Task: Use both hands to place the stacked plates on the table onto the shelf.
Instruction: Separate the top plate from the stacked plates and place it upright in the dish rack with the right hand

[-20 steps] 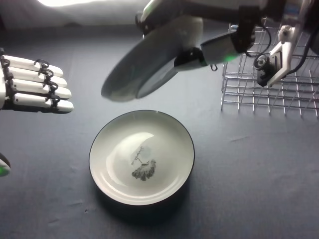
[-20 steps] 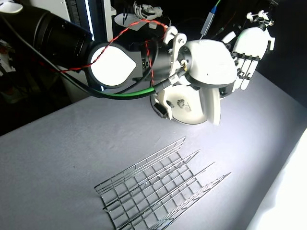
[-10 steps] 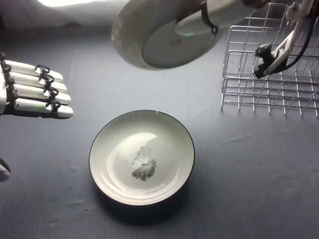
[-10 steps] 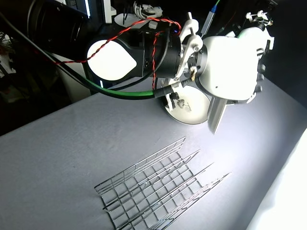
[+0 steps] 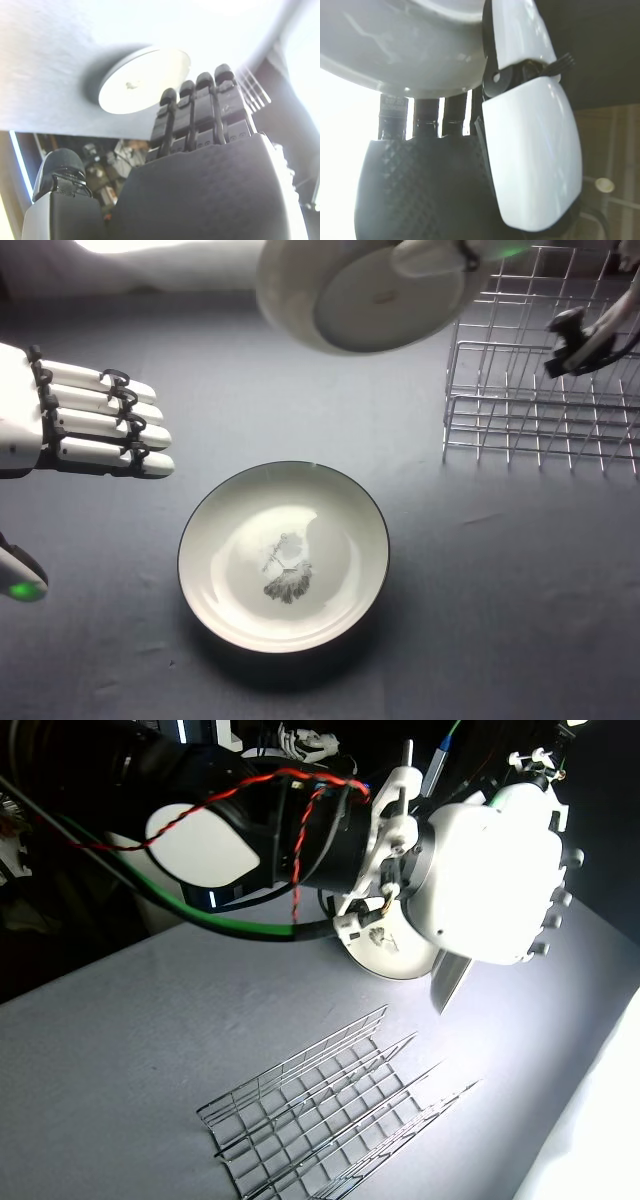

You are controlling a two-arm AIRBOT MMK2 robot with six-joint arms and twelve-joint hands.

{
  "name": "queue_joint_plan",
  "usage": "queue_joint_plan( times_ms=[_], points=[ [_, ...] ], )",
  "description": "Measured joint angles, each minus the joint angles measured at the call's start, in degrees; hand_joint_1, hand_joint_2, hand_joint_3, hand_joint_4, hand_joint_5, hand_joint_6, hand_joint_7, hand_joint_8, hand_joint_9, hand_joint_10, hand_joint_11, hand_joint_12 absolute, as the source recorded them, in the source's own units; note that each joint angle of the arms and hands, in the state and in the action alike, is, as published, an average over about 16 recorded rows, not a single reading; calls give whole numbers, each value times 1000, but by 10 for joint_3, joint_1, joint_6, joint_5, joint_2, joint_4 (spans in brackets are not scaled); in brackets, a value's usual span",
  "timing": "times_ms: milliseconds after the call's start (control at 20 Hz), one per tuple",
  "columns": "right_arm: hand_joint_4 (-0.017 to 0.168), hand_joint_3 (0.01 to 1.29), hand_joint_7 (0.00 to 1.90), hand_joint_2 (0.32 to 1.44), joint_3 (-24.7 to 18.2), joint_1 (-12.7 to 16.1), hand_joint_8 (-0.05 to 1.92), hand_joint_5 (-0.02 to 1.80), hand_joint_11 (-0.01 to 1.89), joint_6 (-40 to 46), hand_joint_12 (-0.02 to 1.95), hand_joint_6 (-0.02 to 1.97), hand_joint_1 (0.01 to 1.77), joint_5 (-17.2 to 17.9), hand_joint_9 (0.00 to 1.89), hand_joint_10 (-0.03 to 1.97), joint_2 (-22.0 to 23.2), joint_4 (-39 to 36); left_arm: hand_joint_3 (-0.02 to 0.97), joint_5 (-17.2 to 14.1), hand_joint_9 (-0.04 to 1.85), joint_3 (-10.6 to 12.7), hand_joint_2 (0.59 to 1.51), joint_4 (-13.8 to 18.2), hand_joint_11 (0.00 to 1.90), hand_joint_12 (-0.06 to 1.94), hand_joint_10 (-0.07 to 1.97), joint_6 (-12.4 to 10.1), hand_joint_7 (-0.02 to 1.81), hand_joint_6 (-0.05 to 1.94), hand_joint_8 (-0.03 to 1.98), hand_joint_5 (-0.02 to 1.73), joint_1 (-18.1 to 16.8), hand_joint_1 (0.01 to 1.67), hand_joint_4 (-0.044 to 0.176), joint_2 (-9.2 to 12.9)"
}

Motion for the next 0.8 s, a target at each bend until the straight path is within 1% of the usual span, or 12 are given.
queue_joint_plan(
  times_ms=[450, 800],
  points=[
    [-8, 10, 1044, 986, 4, 1, 839, 863, 990, -2, 1250, 1037, 1372, -11, 1036, 1038, 37, 16, 21, 28, 43, 1, 1037, 0, 37, 11, 9, 8, 52, 19, 11, 59, -18, 14, 6, -4],
    [-8, 10, 1049, 986, 6, 0, 828, 871, 1004, -5, 1228, 1023, 1372, -24, 1042, 1013, 65, 14, 21, 52, 35, 0, 1037, 1, 29, 11, 9, 9, 45, 19, 12, 60, -26, 14, 6, -4]
  ],
)
